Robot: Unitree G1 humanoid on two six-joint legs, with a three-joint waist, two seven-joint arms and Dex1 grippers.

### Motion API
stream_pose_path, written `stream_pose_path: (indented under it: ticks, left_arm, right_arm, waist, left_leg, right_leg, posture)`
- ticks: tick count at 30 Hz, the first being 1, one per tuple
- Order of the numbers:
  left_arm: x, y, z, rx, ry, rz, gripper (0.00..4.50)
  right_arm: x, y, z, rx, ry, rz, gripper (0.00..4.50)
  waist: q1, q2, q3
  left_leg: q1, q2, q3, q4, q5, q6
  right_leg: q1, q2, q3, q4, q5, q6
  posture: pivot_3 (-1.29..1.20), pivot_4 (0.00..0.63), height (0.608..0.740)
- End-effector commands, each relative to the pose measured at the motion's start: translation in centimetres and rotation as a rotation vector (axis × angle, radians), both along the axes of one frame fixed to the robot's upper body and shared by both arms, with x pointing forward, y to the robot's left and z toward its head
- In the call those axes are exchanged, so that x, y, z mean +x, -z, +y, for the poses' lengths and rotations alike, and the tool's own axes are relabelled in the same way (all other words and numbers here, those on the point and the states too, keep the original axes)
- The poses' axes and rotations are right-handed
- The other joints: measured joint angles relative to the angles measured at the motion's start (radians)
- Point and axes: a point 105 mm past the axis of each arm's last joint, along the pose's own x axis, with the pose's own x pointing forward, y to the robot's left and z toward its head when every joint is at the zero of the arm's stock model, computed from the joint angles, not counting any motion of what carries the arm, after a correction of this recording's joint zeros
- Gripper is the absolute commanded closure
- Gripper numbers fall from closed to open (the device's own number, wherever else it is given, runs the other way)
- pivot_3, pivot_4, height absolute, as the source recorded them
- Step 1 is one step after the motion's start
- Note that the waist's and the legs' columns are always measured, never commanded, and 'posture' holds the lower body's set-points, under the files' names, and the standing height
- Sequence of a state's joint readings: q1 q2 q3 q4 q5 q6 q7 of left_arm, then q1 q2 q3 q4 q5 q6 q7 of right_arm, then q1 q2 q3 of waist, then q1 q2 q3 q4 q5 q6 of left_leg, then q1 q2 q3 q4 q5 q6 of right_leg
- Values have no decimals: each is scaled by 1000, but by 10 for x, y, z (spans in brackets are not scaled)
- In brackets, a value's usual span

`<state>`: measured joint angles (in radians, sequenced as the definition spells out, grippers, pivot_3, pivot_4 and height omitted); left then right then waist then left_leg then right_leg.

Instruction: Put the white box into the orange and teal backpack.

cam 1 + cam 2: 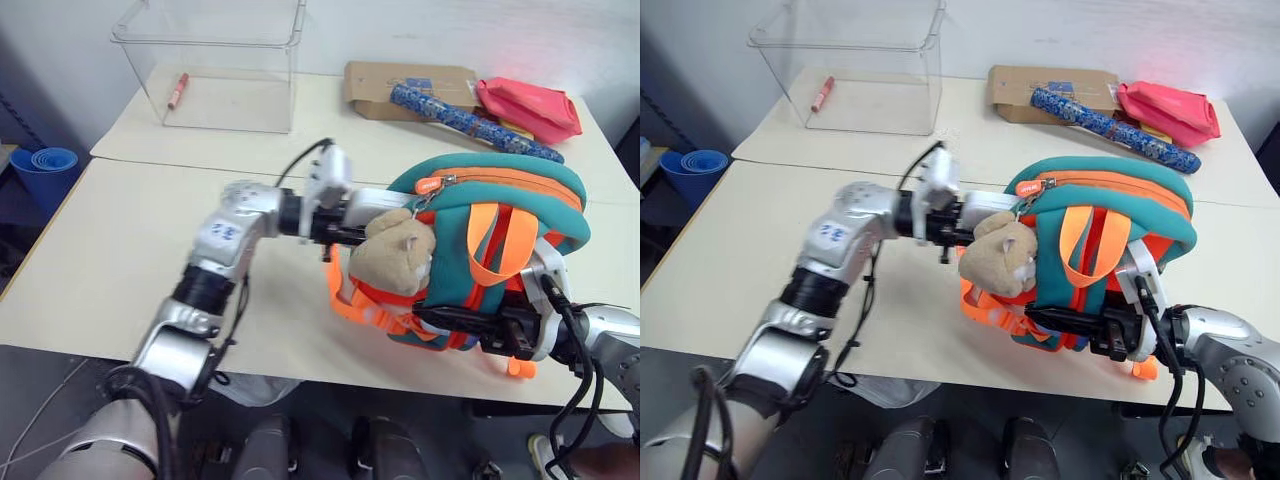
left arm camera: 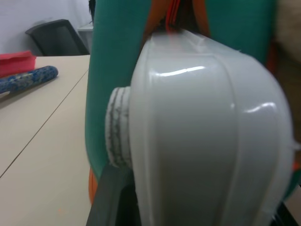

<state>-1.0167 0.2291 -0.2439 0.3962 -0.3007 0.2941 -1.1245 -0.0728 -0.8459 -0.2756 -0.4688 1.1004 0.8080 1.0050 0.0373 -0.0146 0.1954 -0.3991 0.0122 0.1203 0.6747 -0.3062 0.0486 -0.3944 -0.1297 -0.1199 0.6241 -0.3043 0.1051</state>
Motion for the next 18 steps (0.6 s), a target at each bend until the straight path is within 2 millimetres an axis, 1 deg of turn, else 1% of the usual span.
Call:
stream_pose_path:
  ticks: [1, 4, 6, 7, 9, 10, 13, 14, 15, 16, 17, 18]
  left_arm:
    - [4, 0, -22, 18, 32, -56, 3274]
    - [6, -1, -37, -3, 57, -56, 3274]
    - [9, -5, -43, -38, 54, -75, 3274]
    - [9, -6, -43, -50, 58, -78, 3274]
    - [7, -5, -39, -64, 81, -46, 2587]
    - [6, -5, -37, -75, 87, -45, 2353]
    - [13, -14, -16, -168, 47, -70, 1472]
    - [13, -16, -4, -191, 50, -68, 1214]
    - [13, -16, 4, -203, 57, -67, 893]
    - [12, -18, 17, -214, 70, -64, 662]
    - [11, -19, 26, -221, 79, -63, 376]
    - [9, -18, 44, -208, 90, -54, 119]
  right_arm:
    - [-1, -2, 6, 4, -22, -22, 4466]
    - [0, -2, 8, 5, -21, -26, 4466]
    - [0, -2, 9, 8, -18, -28, 4466]
    - [0, -2, 9, 10, -10, -30, 4466]
    - [1, -3, 9, 13, 6, -35, 4500]
    - [1, -2, 9, 14, 11, -36, 4500]
    - [4, -4, 7, 29, 56, -52, 4500]
    - [6, -5, 6, 36, 75, -60, 4500]
    - [7, -6, 5, 39, 87, -65, 4500]
    - [8, -6, 4, 37, 103, -71, 4500]
    - [9, -6, 3, 35, 115, -74, 4500]
    - [11, -6, 1, 35, 130, -77, 4500]
  waist:
    - [-5, 0, 0]
    - [-10, 0, 0]
    - [-10, 0, 0]
    - [-10, 0, 0]
    - [-10, 0, 0]
    - [-11, 0, 0]
    - [-12, 0, 0]
    - [-15, 0, 0]
    - [-16, 0, 0]
    - [-17, 0, 0]
    - [-21, 0, 0]
    - [-22, 0, 0]
  left_leg:
    - [0, 0, 0, 1, 0, 0]
    - [-1, 1, -2, 5, 0, 1]
    - [-3, 1, -3, 7, -1, 1]
    - [-3, 1, -4, 7, -1, 1]
    - [-4, 1, -5, 7, -1, 1]
    - [-4, 1, -6, 7, -1, 1]
    - [-5, 1, -6, 7, -1, 1]
    - [-5, 1, -7, 7, -1, 1]
    - [-5, 1, -6, 7, -1, 1]
    - [-5, 1, -6, 7, 0, 1]
    - [-5, 2, -6, 7, 0, 1]
    - [-5, 2, -6, 7, 0, 0]
  right_leg:
    - [0, 0, -3, 0, 0, 0]
    - [0, -2, -7, -2, 0, 0]
    - [0, -4, -8, -2, 0, 0]
    - [0, -5, -8, -2, 0, 0]
    - [0, -6, -8, -2, 0, 0]
    - [0, -6, -8, -2, 0, 0]
    - [0, -6, -10, -2, 0, 0]
    - [0, -6, -10, -2, 0, 0]
    - [0, -6, -10, -2, 0, 0]
    - [0, -6, -10, -2, 0, 0]
    - [0, -5, -11, -1, 0, 0]
    - [0, -4, -11, 1, 0, 0]
  posture:
    - [0, 150, 740]
    - [0, 150, 740]
    - [0, 150, 740]
    - [0, 150, 740]
    - [0, 150, 740]
    - [0, 150, 740]
    - [0, 150, 740]
    - [0, 150, 740]
    - [0, 150, 740]
    - [0, 150, 740]
    - [0, 150, 740]
    - [0, 150, 740]
